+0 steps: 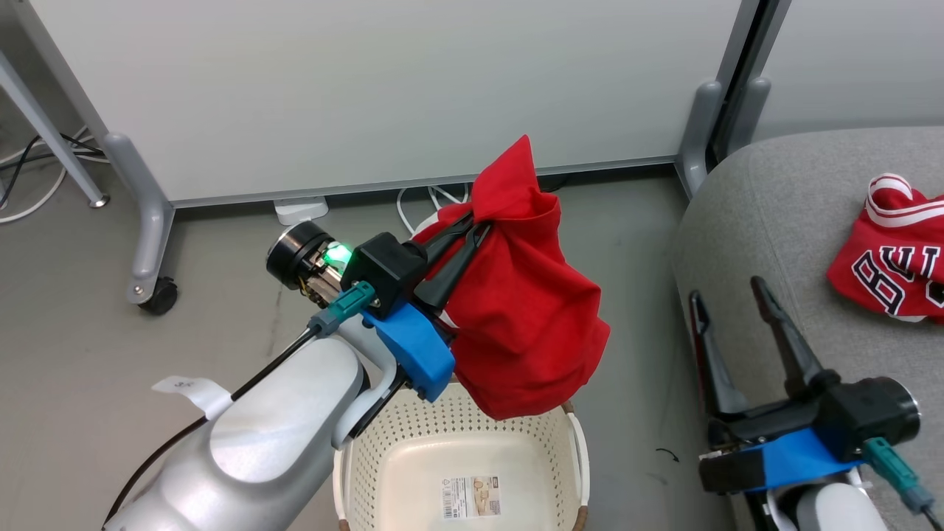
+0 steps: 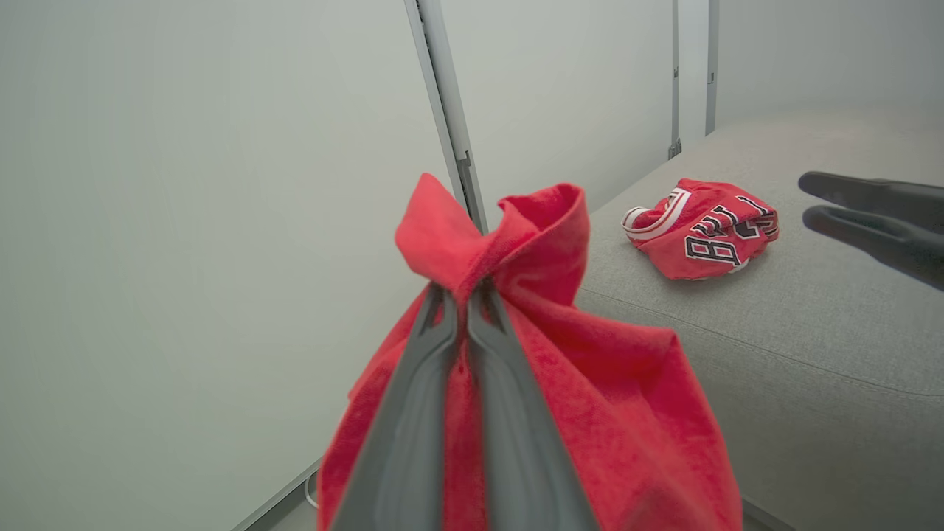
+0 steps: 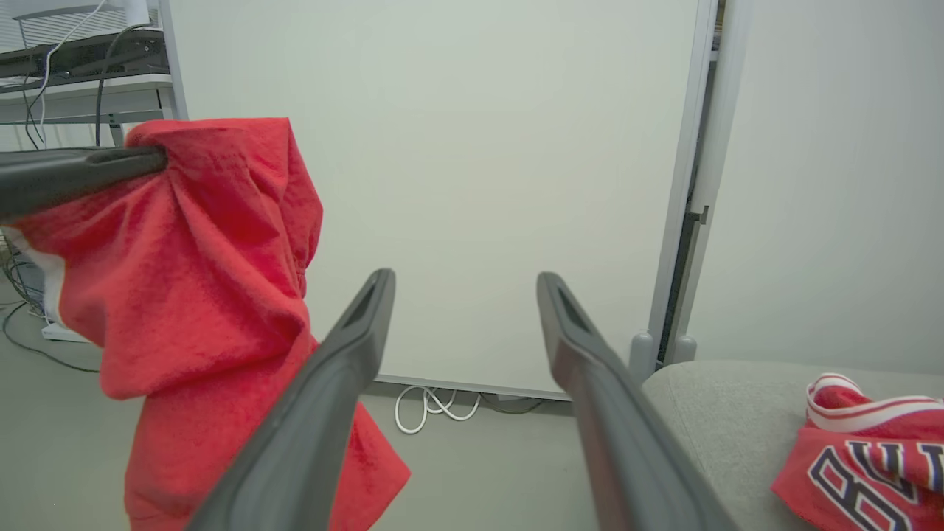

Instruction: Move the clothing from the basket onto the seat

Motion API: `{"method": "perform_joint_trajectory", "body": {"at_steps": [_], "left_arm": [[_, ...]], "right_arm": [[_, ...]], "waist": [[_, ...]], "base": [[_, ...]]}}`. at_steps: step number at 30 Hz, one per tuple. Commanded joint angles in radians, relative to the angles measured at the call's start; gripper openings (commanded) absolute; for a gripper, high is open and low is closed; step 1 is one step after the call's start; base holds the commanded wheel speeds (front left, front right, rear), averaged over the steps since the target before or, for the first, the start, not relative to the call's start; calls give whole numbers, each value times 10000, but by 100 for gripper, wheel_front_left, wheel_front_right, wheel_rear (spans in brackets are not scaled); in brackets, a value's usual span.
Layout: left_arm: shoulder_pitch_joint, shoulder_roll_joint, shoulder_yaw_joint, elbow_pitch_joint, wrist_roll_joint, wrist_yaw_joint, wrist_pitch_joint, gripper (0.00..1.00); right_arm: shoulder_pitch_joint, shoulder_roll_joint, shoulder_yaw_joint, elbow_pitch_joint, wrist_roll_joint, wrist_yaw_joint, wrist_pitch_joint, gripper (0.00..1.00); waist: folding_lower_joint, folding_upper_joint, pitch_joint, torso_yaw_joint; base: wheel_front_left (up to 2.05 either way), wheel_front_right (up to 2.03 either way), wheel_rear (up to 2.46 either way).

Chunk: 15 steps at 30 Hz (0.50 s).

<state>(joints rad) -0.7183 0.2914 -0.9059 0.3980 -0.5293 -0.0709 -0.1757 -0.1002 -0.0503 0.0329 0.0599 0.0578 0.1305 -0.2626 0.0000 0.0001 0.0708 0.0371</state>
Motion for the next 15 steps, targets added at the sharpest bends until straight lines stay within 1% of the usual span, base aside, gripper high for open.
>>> {"method": "perform_joint_trajectory", "body": {"at_steps": [1,3,9,15], "left_arm": [[72,60,3,-100,-22,60,42,0],[42,67,-17,-206,-9,81,66,0],[-126,93,-46,-365,14,108,74,0],[-249,2,-123,-402,47,84,-1,0]], "right_arm": [[-143,-1,170,-17,-96,5,-34,100],[-326,-85,474,-4,-210,5,-34,100],[-1054,-752,1769,338,-209,3,-34,100],[-2039,-1446,3172,1466,84,3,-34,100]], "waist": [[0,-1,20,7],[0,-1,52,25],[0,-1,143,123],[0,-1,234,270]], "base": [[0,0,0],[0,0,0],[0,0,0],[0,0,0]]}}
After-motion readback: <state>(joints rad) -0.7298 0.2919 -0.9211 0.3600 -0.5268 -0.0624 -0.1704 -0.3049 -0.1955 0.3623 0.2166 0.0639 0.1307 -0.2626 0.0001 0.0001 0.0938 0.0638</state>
